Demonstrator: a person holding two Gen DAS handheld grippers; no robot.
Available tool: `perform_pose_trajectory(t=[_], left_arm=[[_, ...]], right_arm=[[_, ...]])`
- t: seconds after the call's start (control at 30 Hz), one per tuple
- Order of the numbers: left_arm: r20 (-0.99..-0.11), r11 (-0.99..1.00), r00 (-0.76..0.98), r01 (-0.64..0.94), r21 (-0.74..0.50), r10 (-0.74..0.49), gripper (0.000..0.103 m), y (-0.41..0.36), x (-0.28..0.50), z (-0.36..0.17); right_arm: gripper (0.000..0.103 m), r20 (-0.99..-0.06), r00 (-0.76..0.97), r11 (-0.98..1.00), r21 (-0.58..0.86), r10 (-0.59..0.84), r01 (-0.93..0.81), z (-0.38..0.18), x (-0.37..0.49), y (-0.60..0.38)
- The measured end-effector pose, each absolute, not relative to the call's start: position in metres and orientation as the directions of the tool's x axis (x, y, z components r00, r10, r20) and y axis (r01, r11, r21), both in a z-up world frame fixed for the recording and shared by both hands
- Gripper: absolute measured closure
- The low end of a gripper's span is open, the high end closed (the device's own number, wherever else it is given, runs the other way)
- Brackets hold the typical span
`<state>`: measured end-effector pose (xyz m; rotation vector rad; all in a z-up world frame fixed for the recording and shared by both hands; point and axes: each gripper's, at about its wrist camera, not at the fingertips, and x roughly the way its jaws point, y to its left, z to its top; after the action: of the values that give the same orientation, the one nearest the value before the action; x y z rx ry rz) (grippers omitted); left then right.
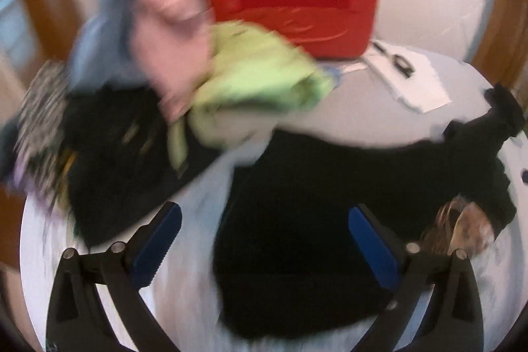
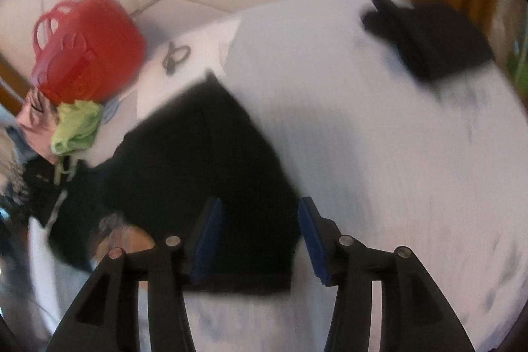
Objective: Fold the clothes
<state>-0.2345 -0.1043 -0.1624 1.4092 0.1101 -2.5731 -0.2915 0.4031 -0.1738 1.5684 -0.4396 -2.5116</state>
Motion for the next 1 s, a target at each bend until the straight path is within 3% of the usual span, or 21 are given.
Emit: perform_pose_trajectory(t=[0.3,0.4,0.43,0.53,0.57,0.6,0.63,0.67,0.87,1.0], left_arm=[[-0.853,-0.922,-0.490,0.386,-0.028,-0.179,0.000,-0.135,-0.208,-0.206],[-0.870,-0.927,-0.463,0.375,-0.020,-0.168,0.000,-0.127,-0.212,-0.216],[-0.878,-0.928,-0.448,0.373,-0.015,-0.166,0.000,-0.124,-0.213,-0.220],[-0.896,-0.926,-0.421,0.375,-0.031,-0.140,0.044,-0.116,-0.214,-0.226],[-0.898,-0.925,-0.421,0.377,-0.047,-0.127,0.064,-0.114,-0.212,-0.224],[-0.901,-0.925,-0.418,0.376,-0.052,-0.119,0.076,-0.111,-0.211,-0.222],[-0.898,-0.925,-0.422,0.377,-0.052,-0.121,0.079,-0.109,-0.208,-0.218],[-0.894,-0.924,-0.430,0.378,-0.050,-0.127,0.083,-0.107,-0.205,-0.214],[-0.861,-0.914,-0.498,0.389,-0.117,-0.102,0.084,-0.101,-0.150,-0.173],[-0.904,-0.916,-0.421,0.388,-0.103,-0.077,0.084,-0.091,-0.114,-0.181]], right_arm=[[0.052,-0.854,-0.387,-0.902,0.418,-0.348,-0.112,-0.211,-0.266,0.418],[0.043,-0.859,-0.392,-0.911,0.399,-0.331,-0.106,-0.213,-0.271,0.409],[0.035,-0.858,-0.396,-0.912,0.396,-0.326,-0.109,-0.214,-0.274,0.404],[0.029,-0.864,-0.390,-0.923,0.375,-0.317,-0.083,-0.220,-0.280,0.387],[0.042,-0.875,-0.396,-0.941,0.331,-0.279,-0.068,-0.220,-0.281,0.379],[0.064,-0.887,-0.389,-0.956,0.289,-0.250,-0.044,-0.219,-0.282,0.369],[0.087,-0.900,-0.370,-0.966,0.258,-0.232,-0.023,-0.220,-0.282,0.361],[0.087,-0.901,-0.366,-0.967,0.255,-0.232,-0.015,-0.220,-0.281,0.358],[0.087,-0.856,-0.393,-0.930,0.367,-0.336,-0.003,-0.187,-0.241,0.384],[0.087,-0.866,-0.326,-0.916,0.400,-0.379,0.002,-0.182,-0.198,0.395]])
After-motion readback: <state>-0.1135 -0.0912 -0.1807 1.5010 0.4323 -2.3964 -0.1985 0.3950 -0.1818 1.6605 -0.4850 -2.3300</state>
